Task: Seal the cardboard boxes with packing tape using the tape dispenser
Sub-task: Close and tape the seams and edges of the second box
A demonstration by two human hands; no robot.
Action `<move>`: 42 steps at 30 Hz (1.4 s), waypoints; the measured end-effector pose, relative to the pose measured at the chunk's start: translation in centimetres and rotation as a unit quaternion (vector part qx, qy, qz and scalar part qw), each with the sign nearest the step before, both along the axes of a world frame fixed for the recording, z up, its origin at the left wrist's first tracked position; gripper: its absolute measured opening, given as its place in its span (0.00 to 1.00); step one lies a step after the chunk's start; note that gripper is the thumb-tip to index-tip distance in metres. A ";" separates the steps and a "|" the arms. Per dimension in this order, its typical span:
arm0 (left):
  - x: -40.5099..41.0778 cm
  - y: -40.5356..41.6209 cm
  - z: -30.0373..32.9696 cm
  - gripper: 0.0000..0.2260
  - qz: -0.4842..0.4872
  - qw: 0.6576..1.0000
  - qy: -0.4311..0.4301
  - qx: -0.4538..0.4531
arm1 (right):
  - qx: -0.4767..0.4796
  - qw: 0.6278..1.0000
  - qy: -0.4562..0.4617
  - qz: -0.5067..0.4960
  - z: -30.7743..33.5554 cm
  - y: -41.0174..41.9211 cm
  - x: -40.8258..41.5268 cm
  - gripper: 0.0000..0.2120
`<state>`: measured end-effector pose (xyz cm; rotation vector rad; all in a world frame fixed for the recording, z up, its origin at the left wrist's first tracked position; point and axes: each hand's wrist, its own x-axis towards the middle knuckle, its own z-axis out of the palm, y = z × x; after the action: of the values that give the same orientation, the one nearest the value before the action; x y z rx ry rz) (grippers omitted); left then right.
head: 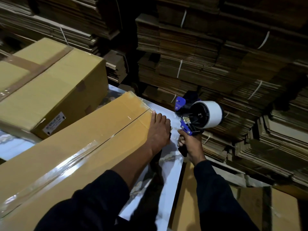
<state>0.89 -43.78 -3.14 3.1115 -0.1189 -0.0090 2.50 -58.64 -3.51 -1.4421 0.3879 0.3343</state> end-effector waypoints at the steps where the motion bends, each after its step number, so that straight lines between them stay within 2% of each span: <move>1: 0.0 -0.2 0.2 0.18 -0.004 1.000 0.012 0.006 | -0.005 1.000 0.003 0.002 0.3 0.4 0.0 0.21; 5: 0.7 0.5 -0.5 0.21 -0.066 0.998 0.012 0.006 | 0.008 1.000 0.011 0.008 2.0 1.8 -0.1 0.22; 8: 1.4 2.9 -1.5 0.31 -0.173 0.981 -0.021 -0.084 | 0.030 0.999 0.035 0.013 3.5 3.1 -0.4 0.21; 10: 1.4 4.9 -1.2 0.38 -0.208 0.973 -0.018 -0.098 | 0.051 0.998 0.038 0.017 4.5 4.3 -0.4 0.20; 11: 1.5 5.8 -1.2 0.38 -0.216 0.972 -0.021 -0.095 | 0.063 0.997 0.037 0.018 4.9 5.0 -0.4 0.20; 21: 4.6 13.0 -1.4 0.39 -0.151 0.984 -0.026 -0.089 | 0.031 0.998 0.041 0.019 4.5 11.0 0.8 0.24; 26: 6.1 16.4 -1.5 0.36 -0.183 0.975 -0.025 -0.119 | -0.009 0.999 0.039 -0.013 4.0 11.8 1.7 0.22; 30: 7.3 21.0 -1.7 0.37 -0.105 0.989 -0.041 -0.095 | -0.042 0.998 0.043 -0.021 3.6 12.2 2.1 0.19; 33: 8.0 23.9 -1.5 0.37 -0.037 0.995 -0.015 -0.093 | -0.065 0.997 0.029 -0.023 3.2 12.6 2.1 0.18; 39: 10.0 24.1 0.1 0.29 0.103 0.973 0.047 -0.200 | -0.083 0.996 0.015 -0.039 3.3 13.1 1.8 0.18; 42: 10.0 26.2 0.3 0.24 0.124 0.936 0.094 -0.314 | -0.073 0.996 0.010 -0.051 3.3 13.1 1.5 0.18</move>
<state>10.85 -17.63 -2.82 2.4466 0.2322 -0.2180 4.02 -45.50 -0.20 -1.5556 0.5092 0.2420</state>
